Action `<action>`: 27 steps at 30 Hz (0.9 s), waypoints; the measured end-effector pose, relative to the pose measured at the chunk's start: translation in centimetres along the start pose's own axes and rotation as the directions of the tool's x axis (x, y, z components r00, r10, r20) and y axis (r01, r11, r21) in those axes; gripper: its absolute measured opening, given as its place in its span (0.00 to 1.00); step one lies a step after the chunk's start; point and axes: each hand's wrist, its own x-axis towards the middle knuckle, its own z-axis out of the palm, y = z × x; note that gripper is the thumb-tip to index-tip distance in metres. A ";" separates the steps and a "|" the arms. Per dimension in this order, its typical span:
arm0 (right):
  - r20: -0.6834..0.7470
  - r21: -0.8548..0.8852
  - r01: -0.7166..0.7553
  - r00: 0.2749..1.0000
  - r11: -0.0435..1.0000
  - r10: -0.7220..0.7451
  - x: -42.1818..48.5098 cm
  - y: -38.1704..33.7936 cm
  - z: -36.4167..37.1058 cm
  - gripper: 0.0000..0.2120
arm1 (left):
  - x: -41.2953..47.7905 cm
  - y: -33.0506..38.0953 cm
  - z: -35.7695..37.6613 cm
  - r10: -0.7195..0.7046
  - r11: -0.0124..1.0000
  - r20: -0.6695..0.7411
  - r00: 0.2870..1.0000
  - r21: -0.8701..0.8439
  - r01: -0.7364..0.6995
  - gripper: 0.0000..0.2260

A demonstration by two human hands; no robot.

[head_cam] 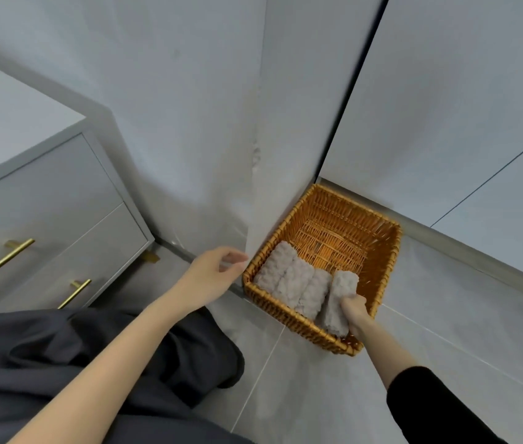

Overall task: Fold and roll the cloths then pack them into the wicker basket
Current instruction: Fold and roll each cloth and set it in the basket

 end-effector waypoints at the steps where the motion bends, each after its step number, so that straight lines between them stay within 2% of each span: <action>1: -0.030 0.013 -0.046 0.998 0.999 0.046 0.7 0.4 0.5 0.33 | 0.2 -0.4 0.0 -0.008 1.000 0.001 1.000 -0.006 0.008 0.09; 3: -0.065 0.086 -0.135 0.988 0.987 0.141 1.7 0.9 1.4 0.29 | 0.5 -0.9 0.0 -0.012 1.000 0.004 1.000 -0.018 0.012 0.07; 6: -0.038 0.183 -0.205 0.976 0.961 0.216 2.5 1.3 2.3 0.22 | 1.0 -1.5 0.2 -0.020 1.000 0.013 1.000 -0.021 0.020 0.08; 8: -0.007 0.232 -0.200 0.978 0.952 0.207 2.7 1.7 2.6 0.20 | 1.3 -1.8 0.2 -0.021 1.000 0.018 1.000 -0.020 0.021 0.09; 12: 0.063 0.248 -0.161 0.987 0.955 0.150 2.8 2.3 2.4 0.22 | 1.8 -1.8 0.3 -0.013 0.999 0.020 1.000 -0.030 0.013 0.08; 14: 0.033 0.069 -0.112 0.993 0.991 0.110 3.1 2.6 2.2 0.22 | 1.9 -1.7 0.3 -0.006 1.000 0.027 1.000 -0.031 0.007 0.07; 16: -0.050 -0.257 -0.005 0.999 0.966 -0.008 3.2 2.8 2.2 0.21 | 2.0 -1.6 0.4 0.002 1.000 0.037 0.999 -0.022 -0.001 0.07; 18: -0.094 -0.577 0.152 0.964 0.803 -0.250 3.1 2.9 2.1 0.25 | 2.0 -1.5 0.5 0.010 1.000 0.045 0.999 -0.013 -0.009 0.07; 19: -0.086 -0.671 0.202 0.934 0.713 -0.346 2.8 2.9 2.0 0.27 | 1.9 -1.5 0.5 0.012 1.000 0.047 0.999 -0.013 -0.011 0.07; 21: -0.066 -0.779 0.246 0.883 0.577 -0.465 2.7 2.8 1.8 0.31 | 1.9 -1.4 0.5 0.015 1.000 0.048 0.999 -0.014 -0.015 0.07; 23: 0.015 -0.825 0.269 0.890 0.498 -0.456 2.9 2.6 1.6 0.31 | 1.8 -1.4 0.5 0.022 1.000 0.045 0.999 -0.011 -0.022 0.07; 27: 0.111 -0.788 0.281 0.940 0.548 -0.322 3.6 2.5 1.8 0.31 | 1.8 -1.4 0.4 0.025 1.000 0.049 0.998 -0.009 -0.025 0.07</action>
